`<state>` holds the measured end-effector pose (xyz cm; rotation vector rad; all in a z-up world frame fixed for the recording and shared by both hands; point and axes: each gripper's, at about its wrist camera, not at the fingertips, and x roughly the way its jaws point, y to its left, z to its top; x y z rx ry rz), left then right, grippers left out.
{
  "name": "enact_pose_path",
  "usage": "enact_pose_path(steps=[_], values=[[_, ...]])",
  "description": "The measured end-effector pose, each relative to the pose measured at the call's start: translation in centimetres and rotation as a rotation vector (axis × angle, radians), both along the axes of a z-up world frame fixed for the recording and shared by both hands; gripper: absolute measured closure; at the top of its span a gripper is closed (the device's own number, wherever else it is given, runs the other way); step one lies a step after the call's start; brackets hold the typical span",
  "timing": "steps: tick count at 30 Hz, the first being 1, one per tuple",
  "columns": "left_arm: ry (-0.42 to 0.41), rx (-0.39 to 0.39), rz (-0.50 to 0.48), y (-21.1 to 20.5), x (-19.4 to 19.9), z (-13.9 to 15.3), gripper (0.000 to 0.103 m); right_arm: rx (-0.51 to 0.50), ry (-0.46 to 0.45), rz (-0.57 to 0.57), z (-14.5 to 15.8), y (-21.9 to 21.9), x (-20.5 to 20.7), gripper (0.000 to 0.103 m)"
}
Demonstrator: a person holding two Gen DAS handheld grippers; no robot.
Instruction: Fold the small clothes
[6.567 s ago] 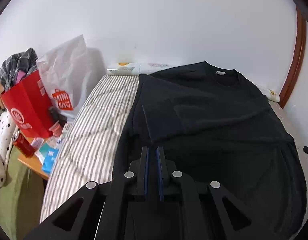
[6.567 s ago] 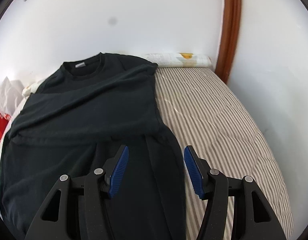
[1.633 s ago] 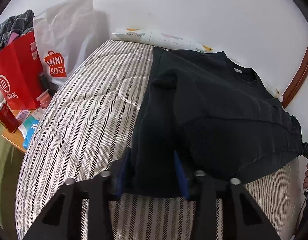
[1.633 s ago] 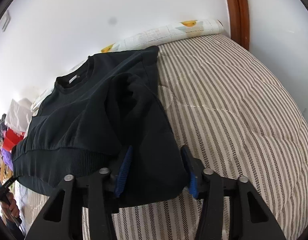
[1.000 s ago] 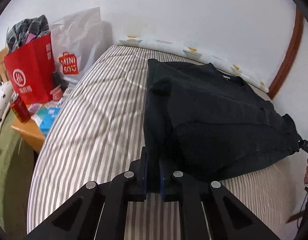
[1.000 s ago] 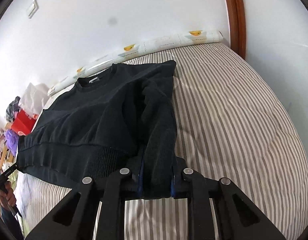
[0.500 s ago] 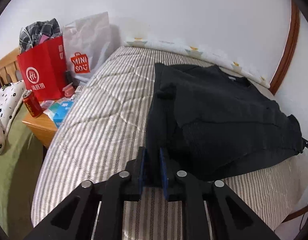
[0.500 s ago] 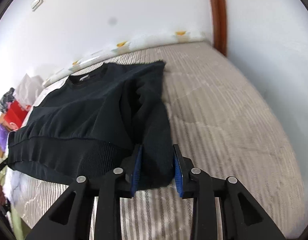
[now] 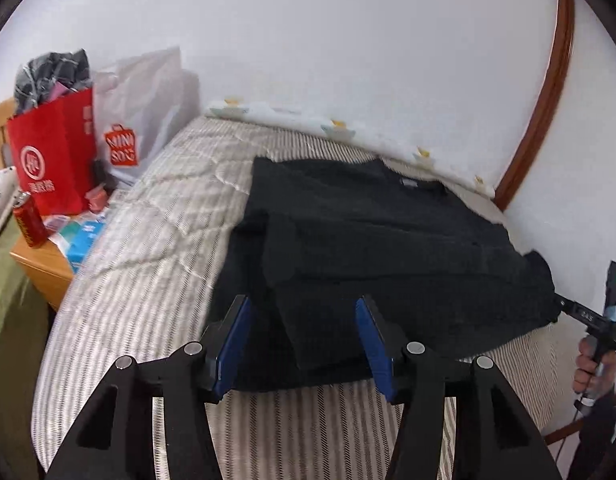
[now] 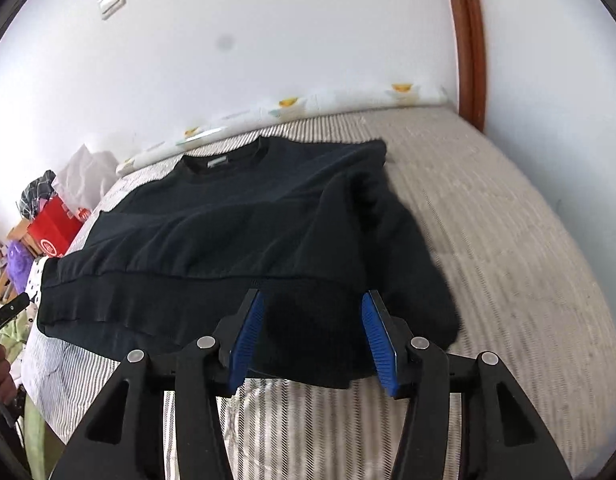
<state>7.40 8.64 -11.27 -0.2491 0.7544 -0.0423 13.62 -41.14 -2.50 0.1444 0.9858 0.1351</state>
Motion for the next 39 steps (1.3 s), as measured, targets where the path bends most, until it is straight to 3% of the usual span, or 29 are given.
enact_pose_path(steps=[5, 7, 9, 10, 13, 20, 27, 35, 39], values=[[0.064, -0.019, -0.006, -0.3, 1.3, -2.0, 0.052, 0.025, 0.005, -0.04, -1.1, -0.5, 0.4, 0.051], [0.083, -0.047, -0.001, -0.1, 2.0, -2.8, 0.055, 0.03, 0.002, -0.048, -1.1, -0.5, 0.6, 0.055], [0.098, -0.076, -0.005, 0.0, 2.7, -3.2, 0.063, 0.007, -0.005, -0.05, -1.1, -0.4, 0.5, 0.068], [0.097, -0.084, -0.009, 0.0, 2.9, -3.2, 0.07, -0.012, -0.01, -0.052, -1.0, -0.3, 0.6, 0.08], [0.068, -0.059, -0.013, -0.2, 3.0, -2.4, 0.091, 0.03, -0.027, -0.029, -0.3, -0.7, 0.4, 0.096], [0.001, -0.086, -0.003, 0.5, 3.9, -0.3, 0.096, 0.103, -0.099, -0.039, 2.7, -1.1, 1.2, 0.098], [-0.034, -0.089, 0.008, 0.8, 7.4, 1.5, 0.096, 0.093, -0.133, -0.032, 4.0, -0.4, 5.4, 0.098], [0.032, -0.115, 0.039, 1.5, 12.3, 0.2, 0.096, 0.112, -0.085, -0.079, 1.5, -0.3, 10.3, 0.098], [0.082, -0.103, 0.044, 1.5, 13.5, -0.8, 0.093, 0.034, -0.014, -0.068, -0.8, 0.7, 11.8, 0.097]])
